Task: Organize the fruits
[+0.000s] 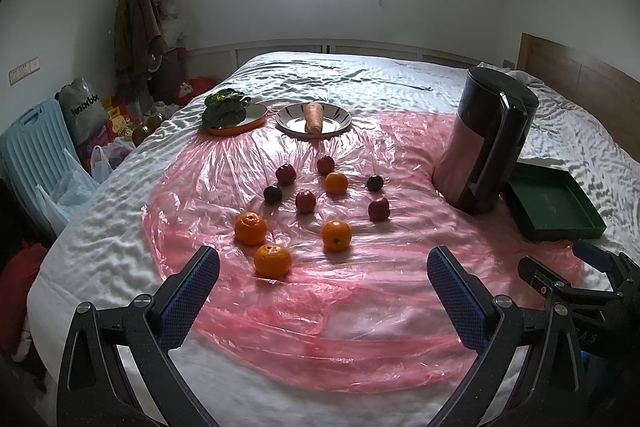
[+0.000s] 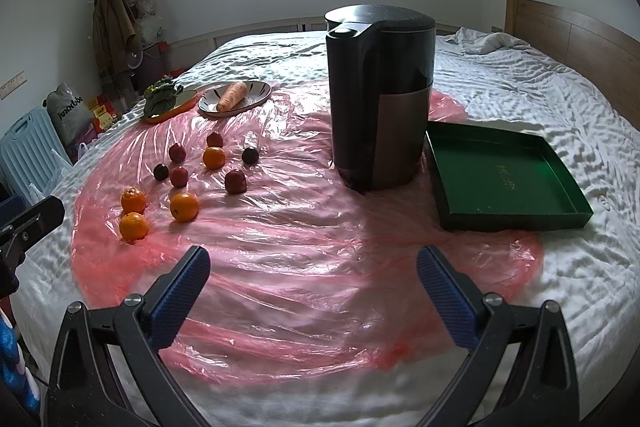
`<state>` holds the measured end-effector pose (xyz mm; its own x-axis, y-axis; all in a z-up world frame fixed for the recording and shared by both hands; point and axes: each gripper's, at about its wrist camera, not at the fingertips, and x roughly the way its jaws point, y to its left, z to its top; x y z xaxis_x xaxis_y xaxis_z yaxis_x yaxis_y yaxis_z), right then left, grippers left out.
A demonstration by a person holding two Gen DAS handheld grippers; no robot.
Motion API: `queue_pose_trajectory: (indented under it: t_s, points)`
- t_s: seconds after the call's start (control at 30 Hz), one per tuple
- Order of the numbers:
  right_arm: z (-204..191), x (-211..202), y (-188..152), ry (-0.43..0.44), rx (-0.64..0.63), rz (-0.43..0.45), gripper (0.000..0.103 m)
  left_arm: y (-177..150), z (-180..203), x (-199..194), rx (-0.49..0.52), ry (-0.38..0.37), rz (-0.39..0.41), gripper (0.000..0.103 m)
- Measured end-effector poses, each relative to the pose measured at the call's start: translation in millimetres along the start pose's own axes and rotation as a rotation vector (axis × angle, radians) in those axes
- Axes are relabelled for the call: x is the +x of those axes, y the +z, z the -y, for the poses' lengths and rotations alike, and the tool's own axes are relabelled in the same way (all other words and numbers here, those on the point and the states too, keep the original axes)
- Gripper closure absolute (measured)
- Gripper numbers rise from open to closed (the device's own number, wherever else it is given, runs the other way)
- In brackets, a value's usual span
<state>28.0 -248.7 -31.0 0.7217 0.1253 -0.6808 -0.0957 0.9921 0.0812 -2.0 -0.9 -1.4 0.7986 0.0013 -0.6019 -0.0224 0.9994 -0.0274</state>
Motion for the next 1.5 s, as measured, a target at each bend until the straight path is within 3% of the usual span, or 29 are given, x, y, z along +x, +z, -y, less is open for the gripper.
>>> queue_pose_trajectory:
  t_s: [1.07,1.23,1.5]
  points:
    - [-5.3,-3.1,0.9,0.021,0.004,0.009,0.0,-7.2,-3.9,4.2,0.017,0.008,-0.008,0.001]
    - [-14.0,4.7,5.3,0.096,0.012,0.026,0.0,-8.6,-32.2,13.1,-0.022,0.045,-0.042,0.001]
    - [-40.5,44.7,20.4,0.191,-0.069,-0.024,0.0,-13.9,-84.1,35.0,-0.119,0.094,-0.059,0.001]
